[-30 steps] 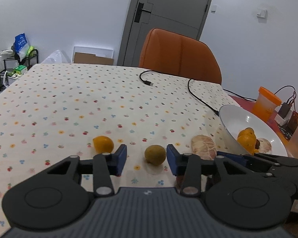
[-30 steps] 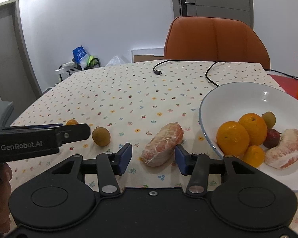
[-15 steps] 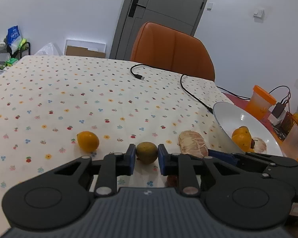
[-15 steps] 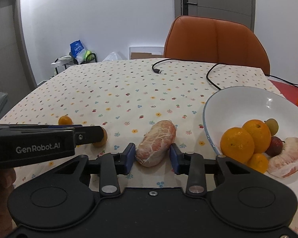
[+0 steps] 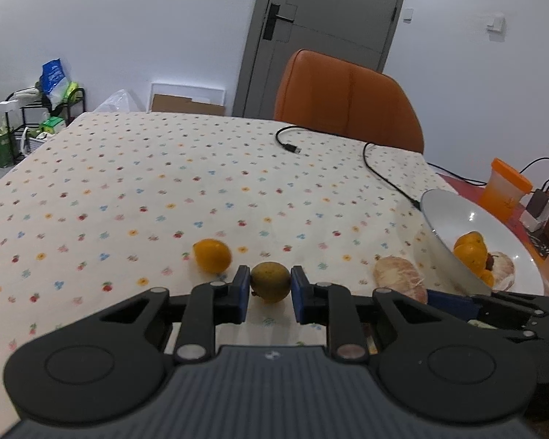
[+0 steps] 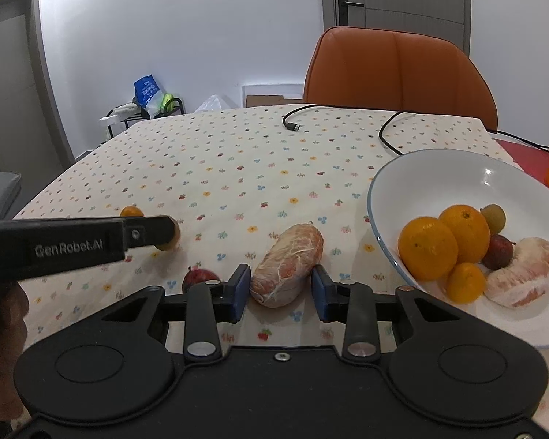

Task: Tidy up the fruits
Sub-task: 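Grasp the peeled pomelo segment with the right tool while the left tool grasps a jujube, then carry both fruits over the white bowl and open both tools to release them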

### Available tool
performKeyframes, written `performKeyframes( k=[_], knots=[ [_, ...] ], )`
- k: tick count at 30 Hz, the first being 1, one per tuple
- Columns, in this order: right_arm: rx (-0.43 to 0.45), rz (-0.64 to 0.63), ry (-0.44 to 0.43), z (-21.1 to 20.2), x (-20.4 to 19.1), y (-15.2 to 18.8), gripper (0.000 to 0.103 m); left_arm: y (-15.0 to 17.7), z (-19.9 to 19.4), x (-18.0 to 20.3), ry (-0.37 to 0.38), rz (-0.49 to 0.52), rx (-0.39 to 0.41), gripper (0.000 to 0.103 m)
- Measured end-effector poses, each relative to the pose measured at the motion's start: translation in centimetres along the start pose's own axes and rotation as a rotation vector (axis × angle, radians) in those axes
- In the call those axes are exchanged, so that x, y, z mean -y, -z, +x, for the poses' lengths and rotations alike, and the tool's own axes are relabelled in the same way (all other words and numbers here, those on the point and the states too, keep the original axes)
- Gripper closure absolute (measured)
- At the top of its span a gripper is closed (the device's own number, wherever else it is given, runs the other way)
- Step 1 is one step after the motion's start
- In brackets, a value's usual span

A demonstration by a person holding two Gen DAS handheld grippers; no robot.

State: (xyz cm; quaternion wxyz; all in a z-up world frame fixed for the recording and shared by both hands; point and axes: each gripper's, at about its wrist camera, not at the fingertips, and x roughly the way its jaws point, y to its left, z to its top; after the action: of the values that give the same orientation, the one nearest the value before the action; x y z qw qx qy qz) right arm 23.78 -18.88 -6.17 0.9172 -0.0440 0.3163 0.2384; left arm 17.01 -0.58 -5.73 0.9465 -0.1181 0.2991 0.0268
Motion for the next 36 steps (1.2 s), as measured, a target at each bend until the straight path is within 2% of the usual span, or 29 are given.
performKeyframes(
  k=[7,14,20,36],
  knots=[
    [-0.004,-0.023,0.0,-0.2,-0.3,0.3,0.066,0.3,1.1,0.0,0.004,-0.018,-0.02,0.079],
    [0.003,-0.041,0.014,0.4,-0.4,0.0,0.062,0.3,1.0,-0.2,0.002,-0.02,-0.004,0.079],
    [0.009,-0.057,0.023,0.5,-0.3,0.0,0.07,0.0,0.2,-0.2,-0.005,-0.014,0.014,0.079],
    [0.107,-0.044,0.006,-2.9,0.3,-1.5,0.071,-2.0,-1.8,2.6,0.036,0.03,0.083,0.079]
  ],
)
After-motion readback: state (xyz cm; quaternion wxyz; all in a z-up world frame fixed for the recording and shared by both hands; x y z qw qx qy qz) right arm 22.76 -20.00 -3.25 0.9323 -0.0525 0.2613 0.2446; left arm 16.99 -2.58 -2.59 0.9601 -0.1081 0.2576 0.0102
